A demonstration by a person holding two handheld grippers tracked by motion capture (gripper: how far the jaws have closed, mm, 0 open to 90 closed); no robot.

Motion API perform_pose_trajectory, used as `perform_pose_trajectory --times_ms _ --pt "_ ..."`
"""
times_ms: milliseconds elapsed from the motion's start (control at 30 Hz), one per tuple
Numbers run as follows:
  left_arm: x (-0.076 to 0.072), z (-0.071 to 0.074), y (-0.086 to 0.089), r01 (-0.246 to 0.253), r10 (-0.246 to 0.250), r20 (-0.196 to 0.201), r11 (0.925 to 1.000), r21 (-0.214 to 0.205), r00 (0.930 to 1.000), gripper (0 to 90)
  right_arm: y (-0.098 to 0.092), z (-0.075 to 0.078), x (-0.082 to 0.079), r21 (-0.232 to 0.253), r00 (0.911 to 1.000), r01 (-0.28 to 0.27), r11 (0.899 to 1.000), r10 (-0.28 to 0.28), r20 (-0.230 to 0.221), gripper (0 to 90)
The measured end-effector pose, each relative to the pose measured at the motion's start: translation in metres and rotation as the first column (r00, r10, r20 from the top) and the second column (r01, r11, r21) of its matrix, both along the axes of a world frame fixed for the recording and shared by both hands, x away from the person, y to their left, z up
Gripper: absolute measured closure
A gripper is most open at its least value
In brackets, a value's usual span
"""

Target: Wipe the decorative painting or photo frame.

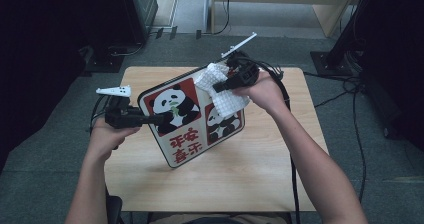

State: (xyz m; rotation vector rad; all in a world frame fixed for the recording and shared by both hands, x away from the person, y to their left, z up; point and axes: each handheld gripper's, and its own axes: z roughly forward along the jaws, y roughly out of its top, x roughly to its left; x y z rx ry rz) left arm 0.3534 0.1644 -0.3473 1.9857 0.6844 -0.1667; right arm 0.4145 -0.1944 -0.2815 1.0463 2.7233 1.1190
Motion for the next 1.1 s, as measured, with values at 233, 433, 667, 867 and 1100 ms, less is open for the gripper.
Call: perform_pose_trajectory --times_ms 233,433,667,867,1100 --pt "0.000 0.000 0.000 -0.008 0.008 -0.007 1.0000 0.000 0.9999 76.5 -0.001 -0.007 -0.002 0.005 1.0000 0.002 1.000 -0.002 -0.009 77.7" --pt "0.000 0.000 0.000 -0.005 0.005 -0.001 1.0000 0.001 1.0000 76.5 -0.003 -0.014 -0.003 0.007 0.9999 0.005 1.000 -0.005 -0.016 77.7" --pt "0.000 -0.001 0.001 0.009 -0.009 -0.001 0.9999 -0.010 1.0000 76.2 -0.004 -0.020 -0.005 0.018 0.9999 0.007 1.000 -0.007 -0.011 77.7" --pt "0.001 -0.001 0.002 0.012 -0.012 0.001 0.9998 -0.013 0.9999 76.3 -0.006 -0.030 -0.008 0.023 0.9998 0.013 1.000 -0.012 -0.017 77.7" --pt "0.001 -0.002 0.002 0.015 -0.015 0.002 0.9998 -0.014 0.9999 76.3 -0.009 -0.040 -0.010 0.024 0.9998 0.013 1.000 -0.013 -0.014 77.4"
